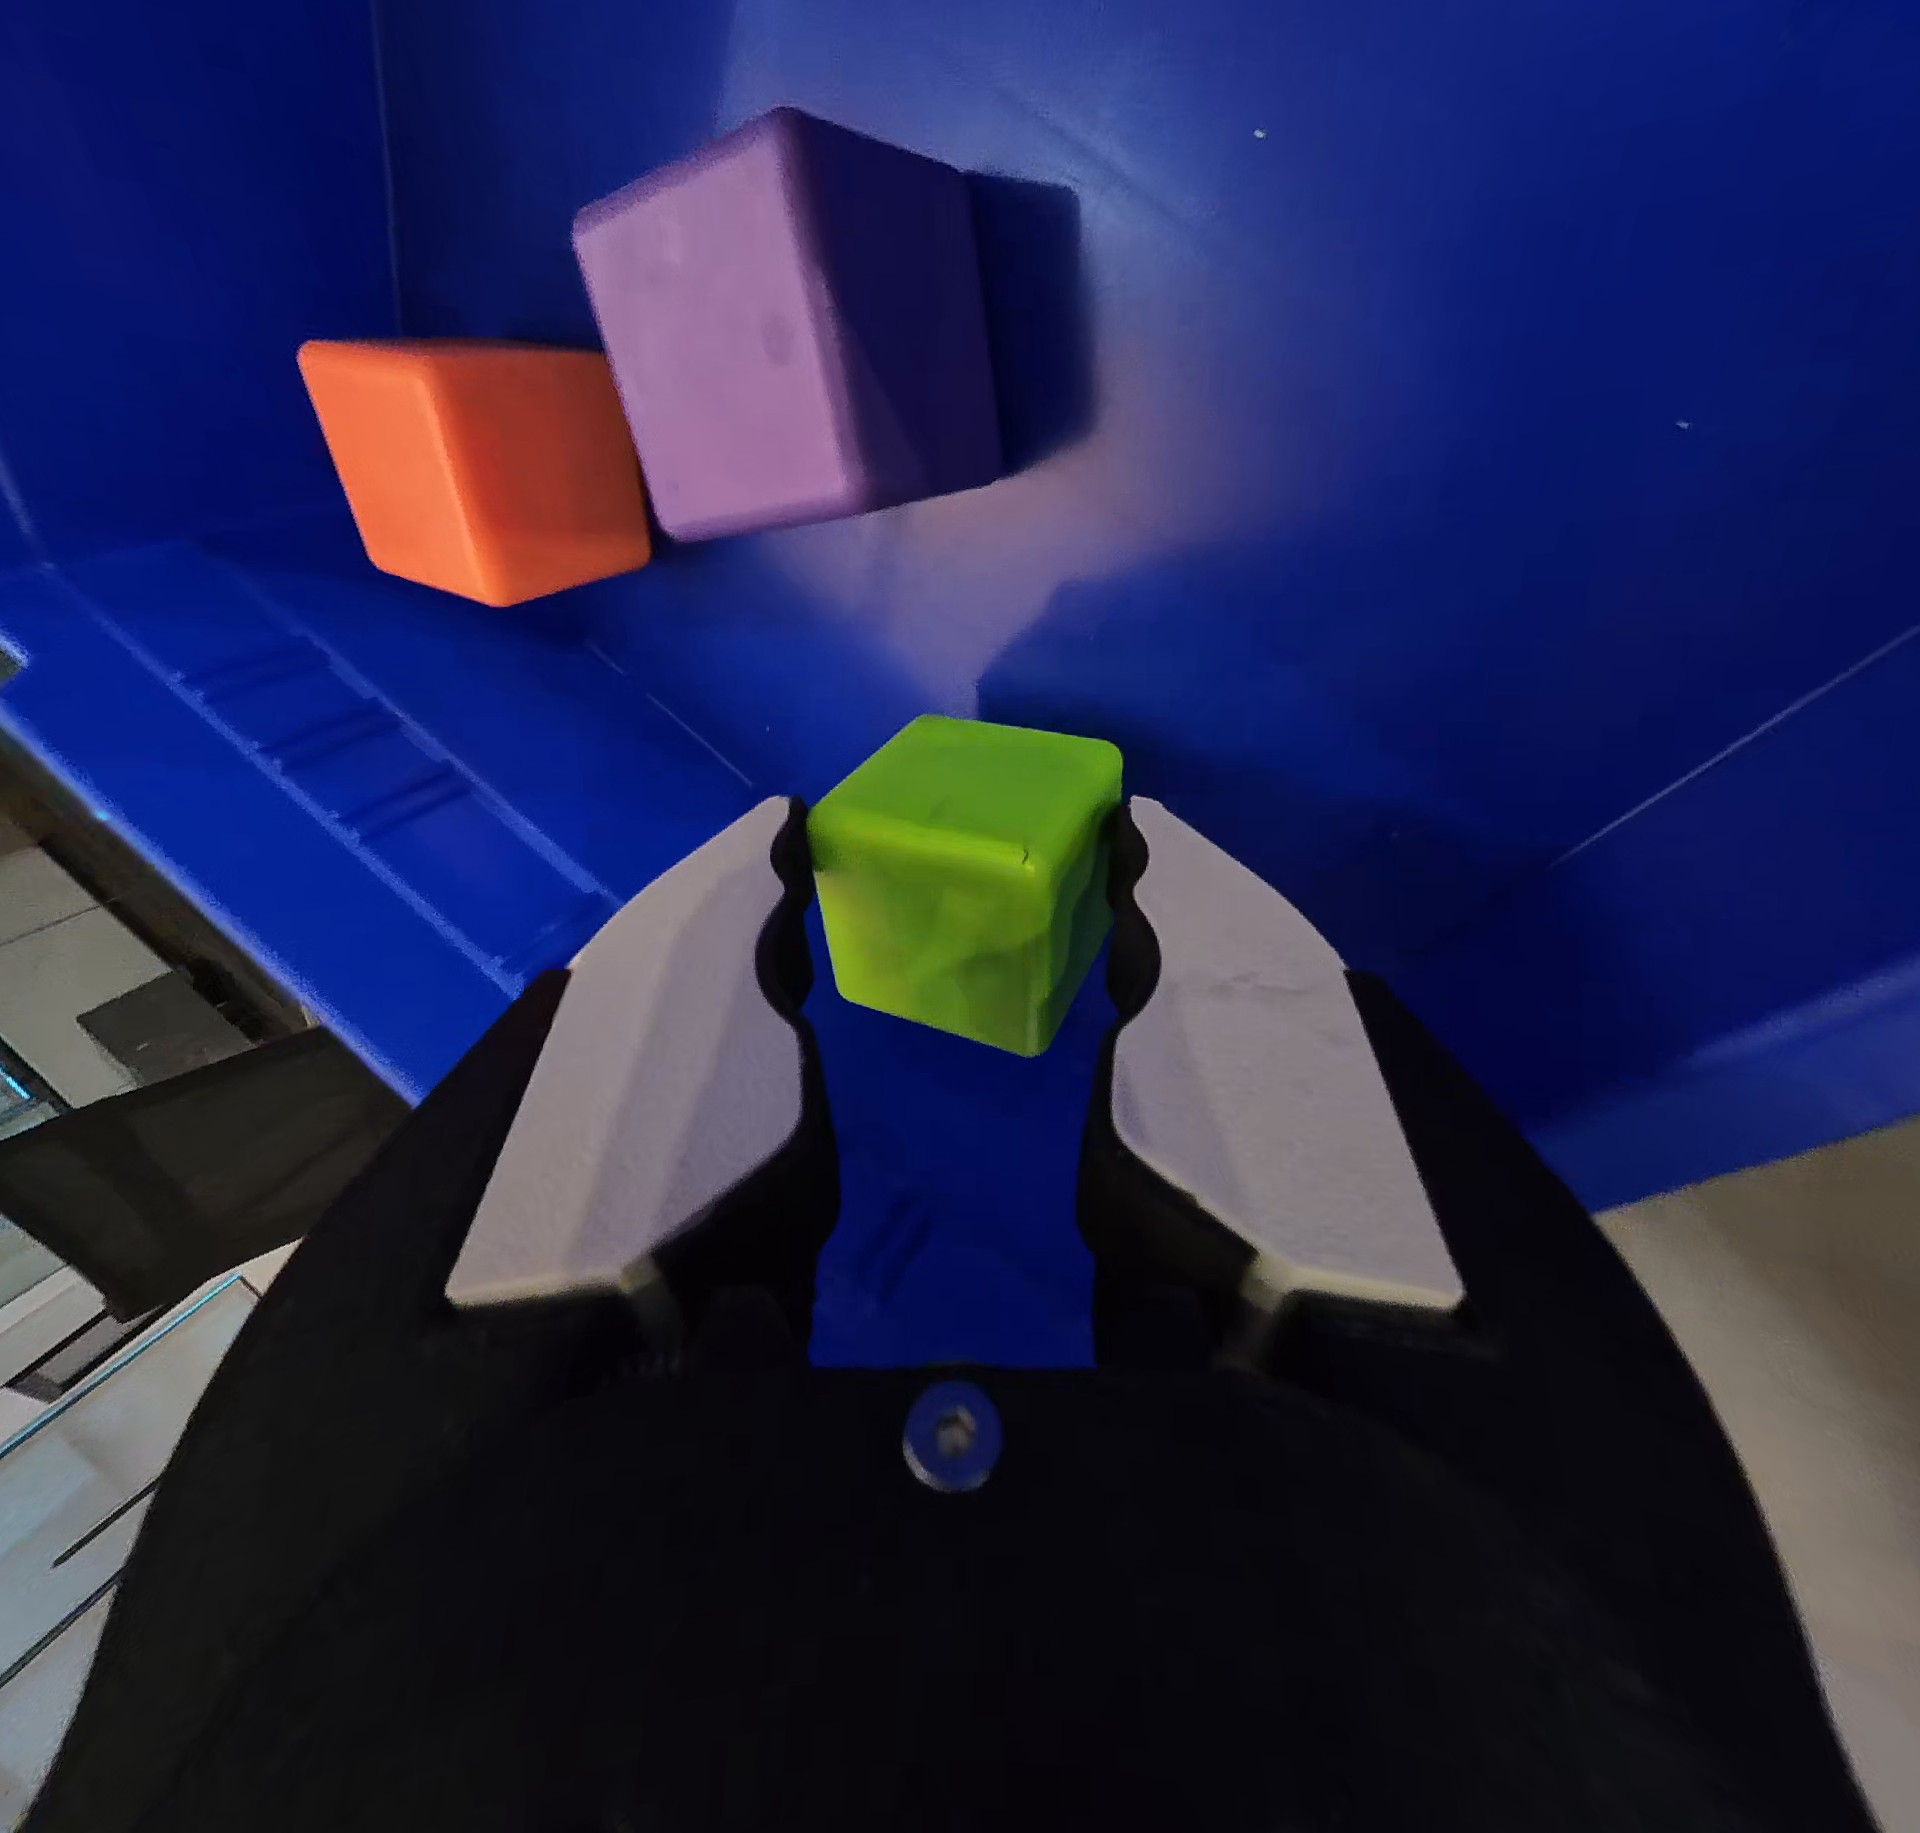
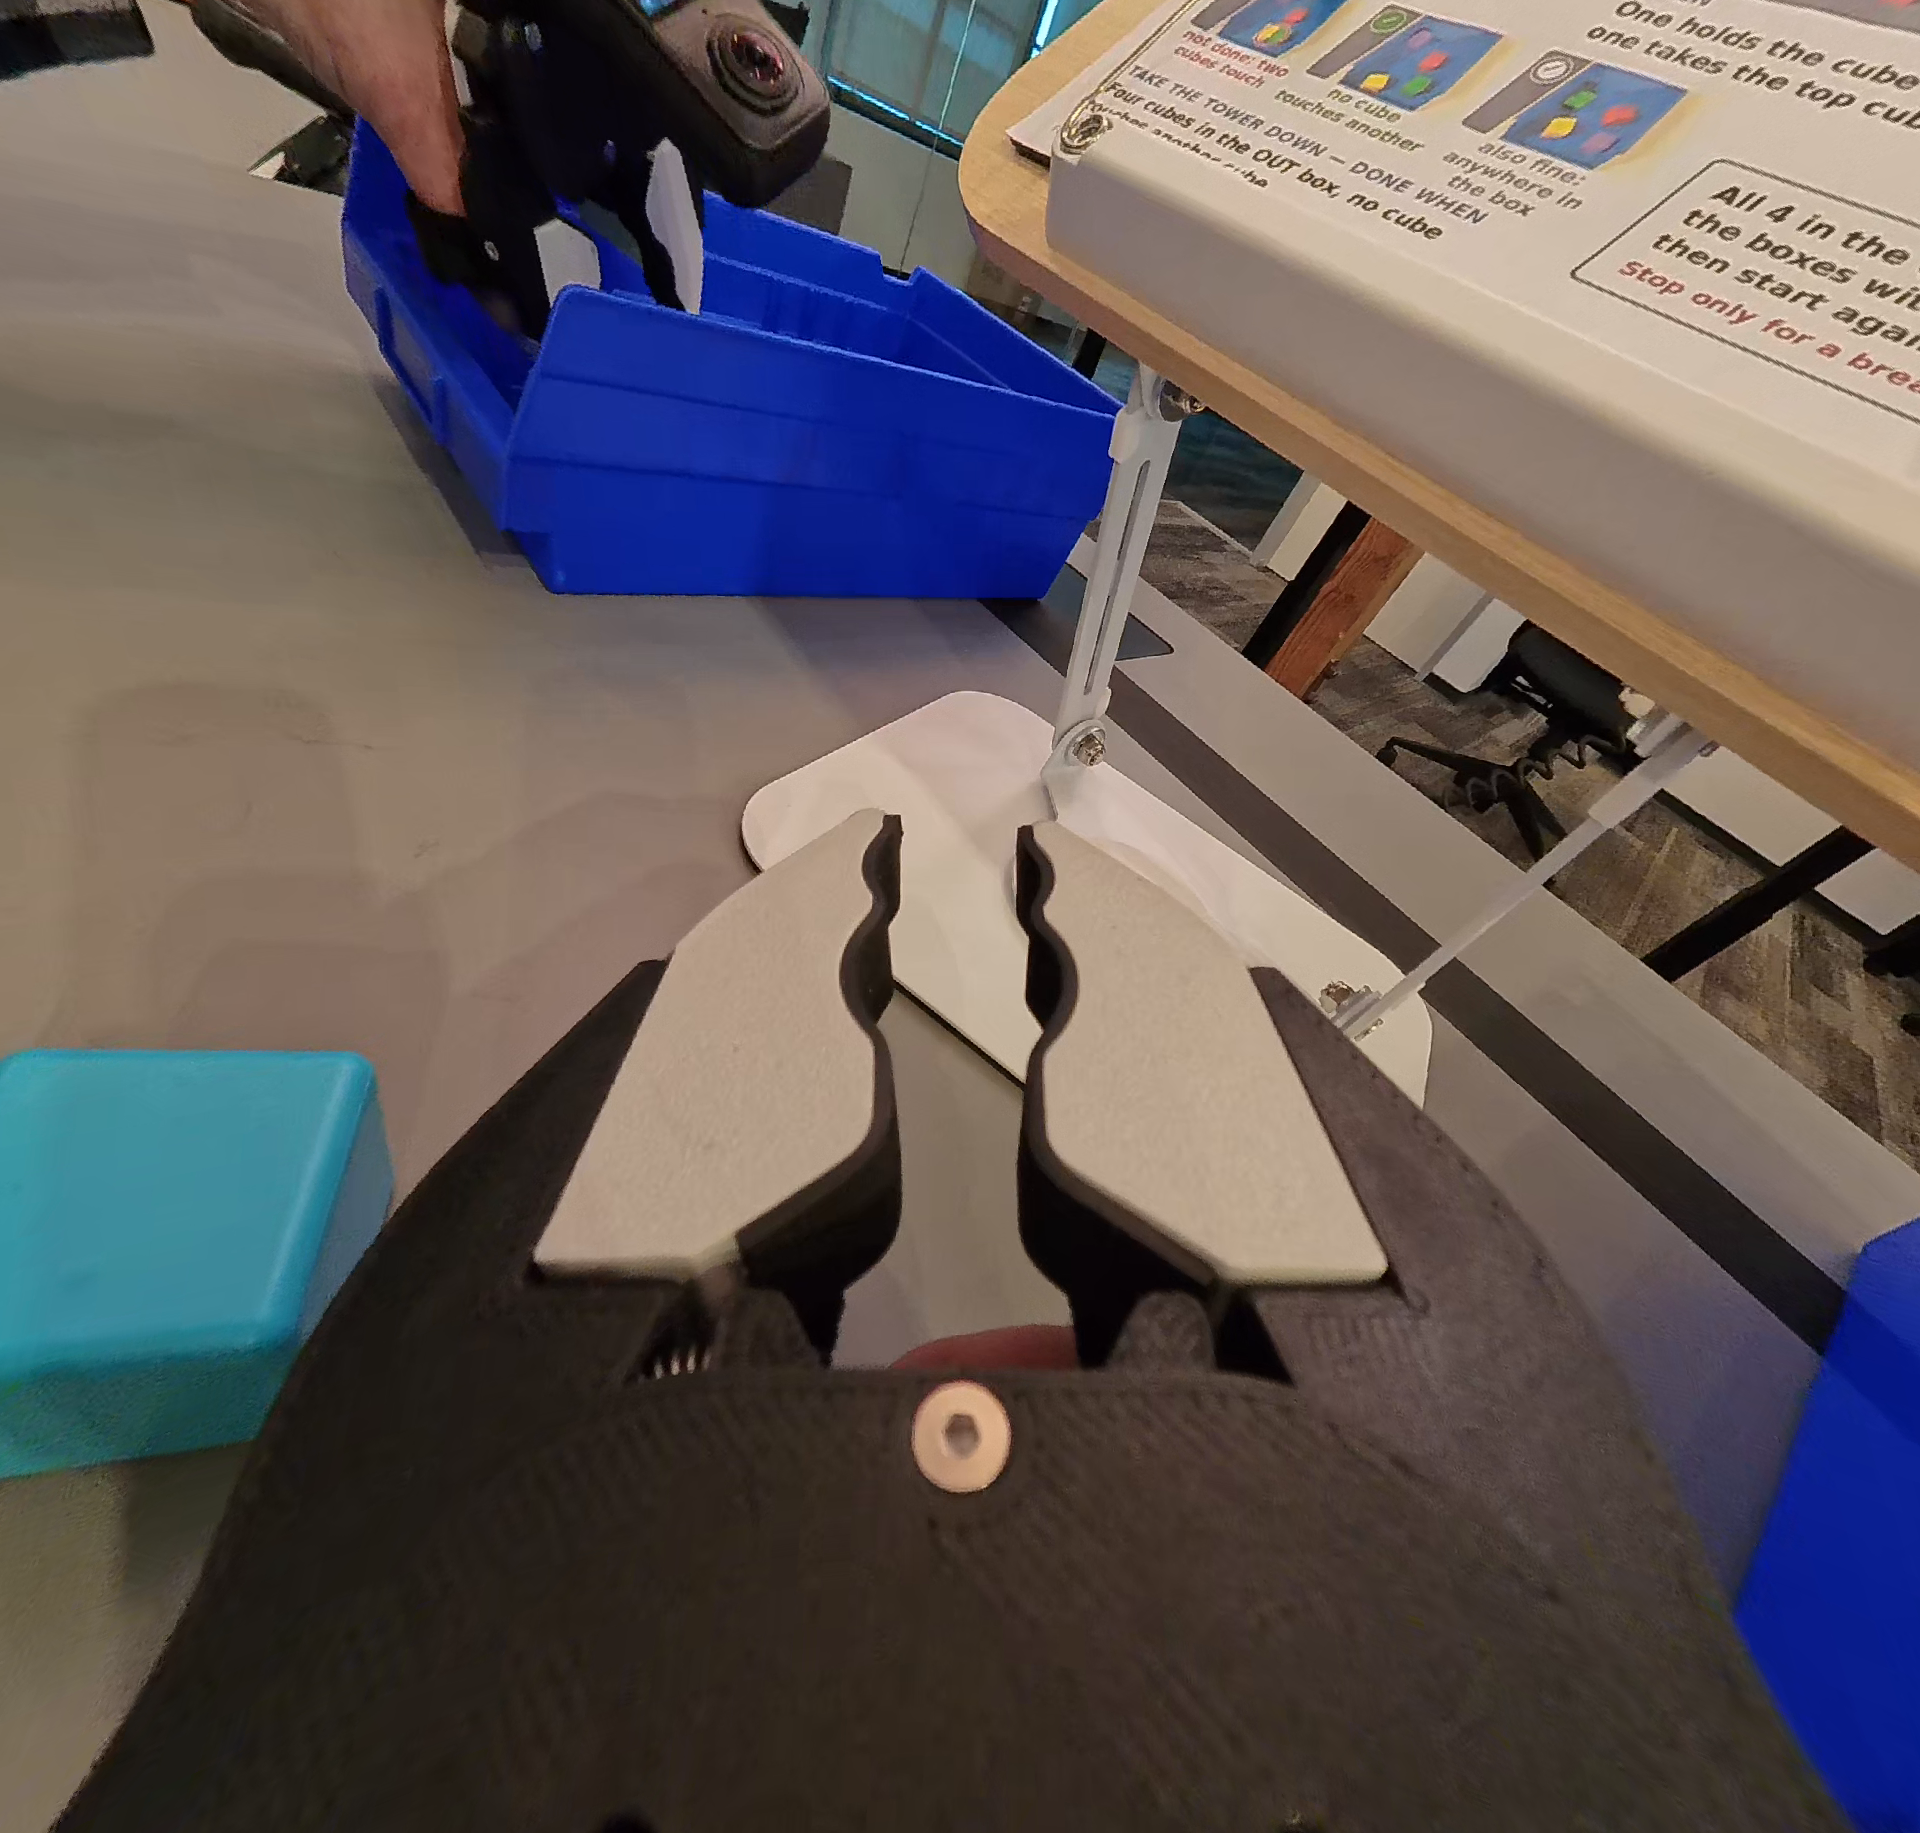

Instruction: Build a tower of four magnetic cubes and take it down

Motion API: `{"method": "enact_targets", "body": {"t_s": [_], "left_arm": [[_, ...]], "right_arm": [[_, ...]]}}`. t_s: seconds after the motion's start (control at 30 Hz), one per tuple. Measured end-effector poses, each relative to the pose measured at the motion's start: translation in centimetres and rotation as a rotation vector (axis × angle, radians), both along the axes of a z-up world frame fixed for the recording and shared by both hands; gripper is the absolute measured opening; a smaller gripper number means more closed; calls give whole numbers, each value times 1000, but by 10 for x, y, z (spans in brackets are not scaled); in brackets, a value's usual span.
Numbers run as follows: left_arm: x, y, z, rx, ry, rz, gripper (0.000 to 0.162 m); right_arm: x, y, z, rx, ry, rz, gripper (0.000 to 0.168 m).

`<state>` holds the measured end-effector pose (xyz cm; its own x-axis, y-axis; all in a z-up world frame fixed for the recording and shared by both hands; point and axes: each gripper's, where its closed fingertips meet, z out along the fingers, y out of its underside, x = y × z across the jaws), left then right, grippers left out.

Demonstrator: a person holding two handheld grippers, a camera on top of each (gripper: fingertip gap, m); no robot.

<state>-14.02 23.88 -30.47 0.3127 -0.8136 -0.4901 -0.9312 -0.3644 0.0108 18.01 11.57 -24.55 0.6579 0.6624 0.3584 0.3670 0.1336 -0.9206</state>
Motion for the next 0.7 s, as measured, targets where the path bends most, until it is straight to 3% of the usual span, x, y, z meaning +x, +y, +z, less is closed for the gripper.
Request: {"method": "enact_targets", "body": {"t_s": [0.23, 0.7], "left_arm": [[18, -12, 34, 74, -123, -42, 54], [63, -69, 104, 266, -309, -130, 53]], "right_arm": [[0, 1, 0, -7, 4, -1, 21], [3, 2, 2, -14, 26, -7, 21]]}}
